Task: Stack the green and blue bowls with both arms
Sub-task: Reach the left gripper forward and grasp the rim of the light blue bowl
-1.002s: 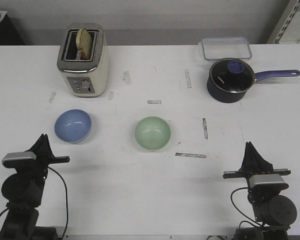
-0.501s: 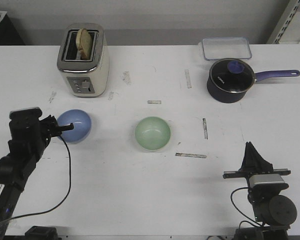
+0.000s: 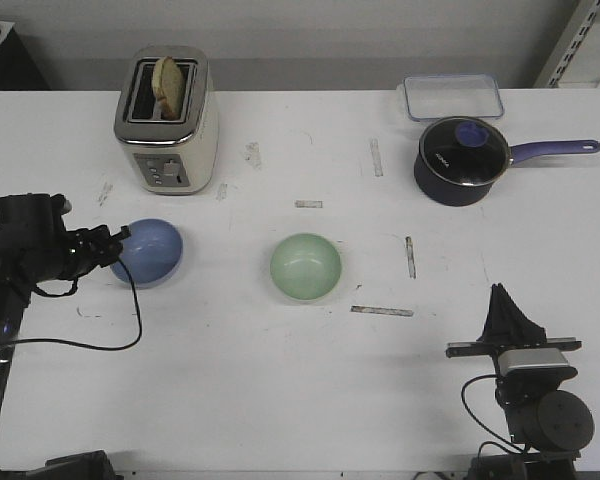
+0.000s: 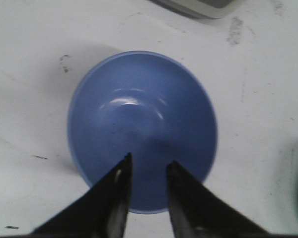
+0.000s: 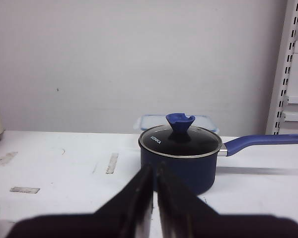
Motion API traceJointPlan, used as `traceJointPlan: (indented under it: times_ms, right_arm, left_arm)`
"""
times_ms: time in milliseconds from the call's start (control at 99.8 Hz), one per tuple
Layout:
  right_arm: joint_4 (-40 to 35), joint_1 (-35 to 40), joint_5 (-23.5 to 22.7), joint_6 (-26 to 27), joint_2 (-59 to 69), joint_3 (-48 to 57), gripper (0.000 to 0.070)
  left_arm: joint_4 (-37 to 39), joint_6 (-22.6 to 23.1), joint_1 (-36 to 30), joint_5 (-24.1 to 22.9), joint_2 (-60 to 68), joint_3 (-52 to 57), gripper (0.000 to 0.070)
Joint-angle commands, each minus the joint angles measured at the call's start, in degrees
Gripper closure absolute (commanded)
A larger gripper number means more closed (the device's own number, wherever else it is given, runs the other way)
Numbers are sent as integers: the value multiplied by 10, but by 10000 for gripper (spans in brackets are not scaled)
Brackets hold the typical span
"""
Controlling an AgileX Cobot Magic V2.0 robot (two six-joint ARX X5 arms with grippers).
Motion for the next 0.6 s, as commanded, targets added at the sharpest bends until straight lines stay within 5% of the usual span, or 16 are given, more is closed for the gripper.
traceJointPlan:
  times_ms: [0,90,591]
  right_arm:
    - [5,0,2,8,0,0,697]
    - [5,0,2,8,0,0,698]
    - [5,0,2,8,0,0,697]
  left_arm:
    - [0,-2,16,3,19,12,304]
    - [0,-2,30,3,39,12,237]
    - [18,2,30,2,179,12,253]
